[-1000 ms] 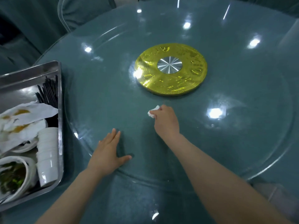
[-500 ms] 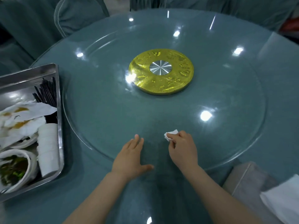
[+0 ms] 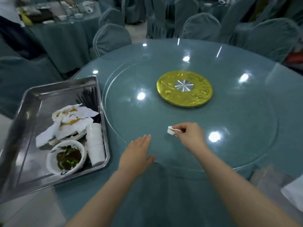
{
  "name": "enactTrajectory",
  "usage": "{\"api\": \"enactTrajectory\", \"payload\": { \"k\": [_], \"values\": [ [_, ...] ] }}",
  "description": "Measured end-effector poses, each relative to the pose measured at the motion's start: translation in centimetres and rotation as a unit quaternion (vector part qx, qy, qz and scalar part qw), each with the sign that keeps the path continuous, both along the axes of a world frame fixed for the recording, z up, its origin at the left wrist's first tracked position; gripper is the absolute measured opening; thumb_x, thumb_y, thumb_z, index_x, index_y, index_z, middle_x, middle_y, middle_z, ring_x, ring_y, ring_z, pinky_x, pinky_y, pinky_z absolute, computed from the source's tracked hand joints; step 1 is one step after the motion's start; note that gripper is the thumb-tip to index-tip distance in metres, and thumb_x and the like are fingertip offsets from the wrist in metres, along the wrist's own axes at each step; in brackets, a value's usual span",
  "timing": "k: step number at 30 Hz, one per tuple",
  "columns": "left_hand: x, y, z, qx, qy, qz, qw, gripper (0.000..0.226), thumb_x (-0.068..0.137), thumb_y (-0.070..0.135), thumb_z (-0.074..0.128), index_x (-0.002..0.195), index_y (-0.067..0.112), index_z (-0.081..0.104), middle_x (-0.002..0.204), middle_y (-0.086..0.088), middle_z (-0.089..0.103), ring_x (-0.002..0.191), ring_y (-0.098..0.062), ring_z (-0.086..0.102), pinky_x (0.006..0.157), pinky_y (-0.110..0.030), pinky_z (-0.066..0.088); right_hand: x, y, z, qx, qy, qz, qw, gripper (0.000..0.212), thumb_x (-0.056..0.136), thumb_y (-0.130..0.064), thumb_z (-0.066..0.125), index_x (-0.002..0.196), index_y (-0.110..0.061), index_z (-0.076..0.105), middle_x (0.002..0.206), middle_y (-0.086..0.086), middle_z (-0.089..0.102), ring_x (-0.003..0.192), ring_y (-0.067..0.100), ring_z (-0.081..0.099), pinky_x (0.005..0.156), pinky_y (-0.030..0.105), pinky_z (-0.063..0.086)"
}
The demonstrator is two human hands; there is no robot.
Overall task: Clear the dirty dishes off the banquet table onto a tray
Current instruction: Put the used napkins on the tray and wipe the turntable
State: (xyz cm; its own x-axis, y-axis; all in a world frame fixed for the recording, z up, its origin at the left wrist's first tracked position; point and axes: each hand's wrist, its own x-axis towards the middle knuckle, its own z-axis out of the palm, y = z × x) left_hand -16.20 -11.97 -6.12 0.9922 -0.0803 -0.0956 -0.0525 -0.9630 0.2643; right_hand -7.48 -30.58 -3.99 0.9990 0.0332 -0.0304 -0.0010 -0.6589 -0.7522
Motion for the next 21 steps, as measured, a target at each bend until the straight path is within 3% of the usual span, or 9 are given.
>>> {"api": "enactTrajectory", "payload": {
  "k": [3, 5, 9, 13, 18, 21],
  "values": [
    [-2.4, 5.4, 2.2, -0.029, -0.033, 0.046, 0.998, 0.066, 0.096, 0.037, 0.043, 0.152, 0.021, 0.012, 0.157, 0.004, 0.022, 0.142, -0.014, 0.024, 0.115, -0.029, 0.017, -1.9, 5.4, 1.7, 0.030, 0.000, 0.012, 0.999, 0.018, 0.077, -0.009, 0.070, 0.086, -0.022, 0.078, 0.069, -0.013, 0.065, 0.059, -0.006, 0.054, 0.053, 0.006, 0.036],
    [-4.2, 8.9, 3.6, -0.051, -0.045, 0.079, 0.995, 0.063, 0.095, 0.024, 0.040, 0.152, 0.024, 0.012, 0.156, 0.005, 0.025, 0.138, -0.018, 0.031, 0.108, -0.032, 0.028, -3.2, 8.8, 2.7, 0.047, 0.004, 0.022, 0.999, 0.018, 0.075, -0.010, 0.071, 0.083, -0.025, 0.077, 0.067, -0.015, 0.064, 0.064, 0.003, 0.059, 0.056, 0.013, 0.039],
    [-8.0, 15.6, 5.7, -0.068, -0.047, 0.136, 0.987, 0.075, 0.089, 0.008, 0.038, 0.152, 0.028, 0.002, 0.153, 0.000, 0.031, 0.129, -0.024, 0.041, 0.098, -0.034, 0.038, -5.3, 16.7, 5.1, 0.070, -0.001, 0.050, 0.996, 0.017, 0.074, -0.013, 0.071, 0.081, -0.027, 0.076, 0.065, -0.017, 0.064, 0.061, 0.000, 0.056, 0.054, 0.013, 0.039],
    [-11.3, 21.7, 7.0, -0.068, -0.066, 0.164, 0.982, 0.071, 0.092, 0.012, 0.038, 0.152, 0.027, 0.003, 0.151, -0.001, 0.034, 0.125, -0.026, 0.046, 0.088, -0.036, 0.044, -7.6, 24.0, 7.4, 0.113, -0.015, 0.082, 0.990, 0.014, 0.075, -0.012, 0.073, 0.079, -0.026, 0.073, 0.066, -0.015, 0.064, 0.060, -0.001, 0.056, 0.058, 0.014, 0.039],
    [-12.9, 27.4, 8.0, -0.107, -0.103, 0.191, 0.970, 0.065, 0.096, 0.023, 0.040, 0.151, 0.030, 0.006, 0.155, 0.006, 0.029, 0.135, -0.020, 0.037, 0.100, -0.038, 0.042, -8.8, 29.3, 8.6, 0.082, -0.017, 0.111, 0.990, 0.012, 0.078, -0.013, 0.073, 0.083, -0.024, 0.074, 0.072, -0.011, 0.065, 0.064, 0.001, 0.056, 0.056, 0.009, 0.038],
    [-12.8, 29.2, 8.5, -0.128, -0.141, 0.191, 0.963, 0.060, 0.096, 0.027, 0.043, 0.149, 0.033, 0.014, 0.151, 0.009, 0.035, 0.130, -0.017, 0.042, 0.094, -0.034, 0.044, -8.1, 30.6, 9.0, 0.061, -0.032, 0.116, 0.991, 0.015, 0.078, -0.013, 0.073, 0.078, -0.028, 0.071, 0.069, -0.011, 0.061, 0.062, 0.001, 0.053, 0.052, 0.005, 0.037]
  ]
}}
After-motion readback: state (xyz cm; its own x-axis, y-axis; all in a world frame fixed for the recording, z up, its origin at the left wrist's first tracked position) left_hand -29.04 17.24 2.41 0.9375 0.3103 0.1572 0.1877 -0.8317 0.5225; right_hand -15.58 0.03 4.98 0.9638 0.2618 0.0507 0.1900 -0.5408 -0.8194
